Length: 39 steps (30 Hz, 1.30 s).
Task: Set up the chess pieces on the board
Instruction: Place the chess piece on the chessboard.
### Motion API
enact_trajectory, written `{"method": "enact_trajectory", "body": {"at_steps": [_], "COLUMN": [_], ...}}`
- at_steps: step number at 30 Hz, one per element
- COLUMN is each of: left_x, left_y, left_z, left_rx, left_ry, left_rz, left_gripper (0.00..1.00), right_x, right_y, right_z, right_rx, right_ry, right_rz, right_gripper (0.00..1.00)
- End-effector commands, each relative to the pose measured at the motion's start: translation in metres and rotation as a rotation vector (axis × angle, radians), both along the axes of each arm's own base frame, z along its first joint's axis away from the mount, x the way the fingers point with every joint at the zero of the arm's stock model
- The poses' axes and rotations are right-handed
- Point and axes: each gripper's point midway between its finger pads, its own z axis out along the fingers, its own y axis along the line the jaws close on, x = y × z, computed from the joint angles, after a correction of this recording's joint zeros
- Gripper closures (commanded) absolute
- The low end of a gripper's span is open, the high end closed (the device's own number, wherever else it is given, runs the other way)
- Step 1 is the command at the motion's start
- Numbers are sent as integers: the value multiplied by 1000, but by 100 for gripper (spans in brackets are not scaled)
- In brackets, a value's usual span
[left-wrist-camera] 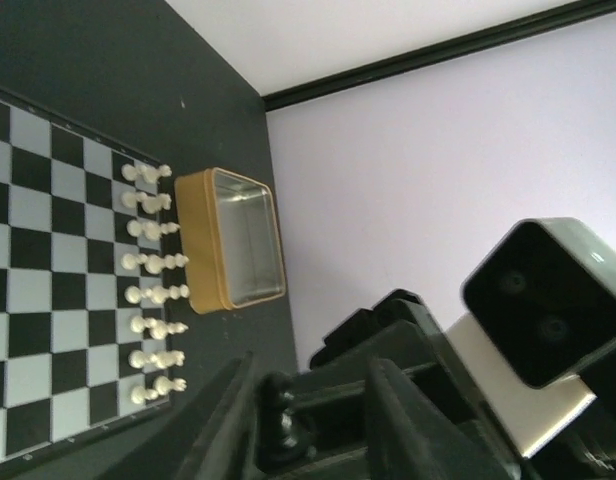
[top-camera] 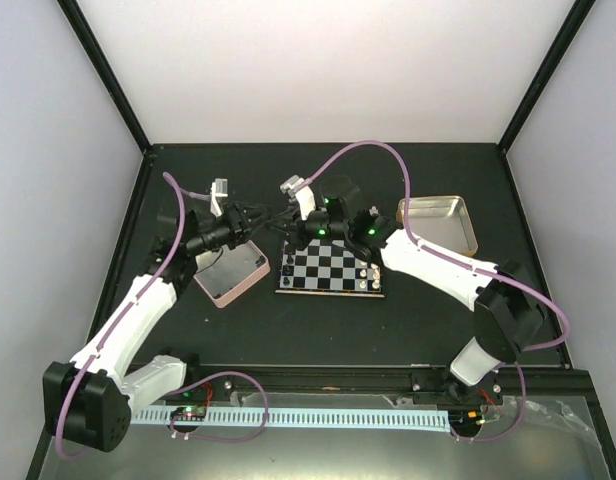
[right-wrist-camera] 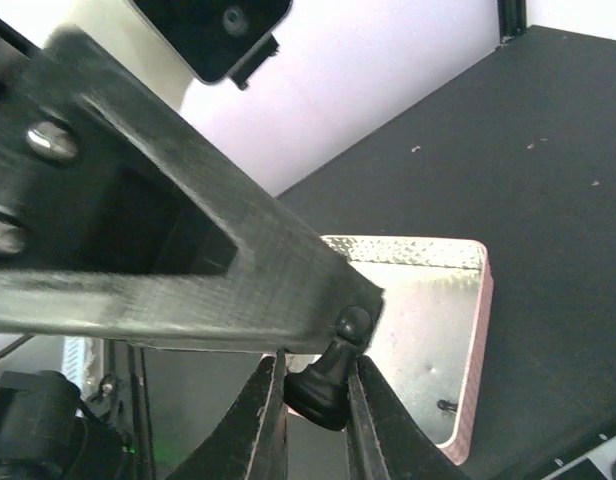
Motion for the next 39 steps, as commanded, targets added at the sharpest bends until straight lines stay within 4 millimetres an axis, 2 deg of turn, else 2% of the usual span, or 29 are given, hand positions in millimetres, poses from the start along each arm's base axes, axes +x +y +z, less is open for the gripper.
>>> {"method": "enact_trajectory", "body": {"at_steps": [1, 3, 5, 9, 16, 20, 26, 31, 35, 37, 39], "left_x": [-18, -27, -35, -46, -49, -49, -51, -58, -58, -57, -55], "left_y": [-10, -13, -16, -17, -23, -26, -31, -34, -34, -35, -35], "left_z": [27, 28, 28, 13, 15, 13, 14, 17, 14, 17, 19], "left_rx": [35, 71, 127, 204, 170, 168, 130, 101, 93, 88, 95], "left_ry": [-121, -157, -200, -179, -154, -123, -109, -122, -140, -159, -180], "left_rz": [-117, -175, -238, -324, -386, -427, -478, -527, -539, -538, -526], "left_gripper": [61, 51, 48, 45, 47, 59, 70, 90, 99, 99, 99], "right_x": [6, -1, -7, -20, -39, -45, -50, -48, -46, -44, -40], "right_y": [-13, -17, -20, -24, -28, -28, -28, -27, -27, -28, -29], "right_z": [11, 10, 10, 11, 11, 10, 2, -1, 0, -1, -4], "right_rx": [-27, -42, -58, -80, -83, -79, -88, -97, -98, -106, -119], "right_ry": [-133, -179, -229, -314, -410, -430, -436, -437, -429, -416, -390], "right_rz": [-26, 5, 37, 113, 221, 254, 296, 293, 283, 266, 235], "right_gripper": [99, 99, 99, 99, 99, 99, 99, 99, 96, 89, 70]}}
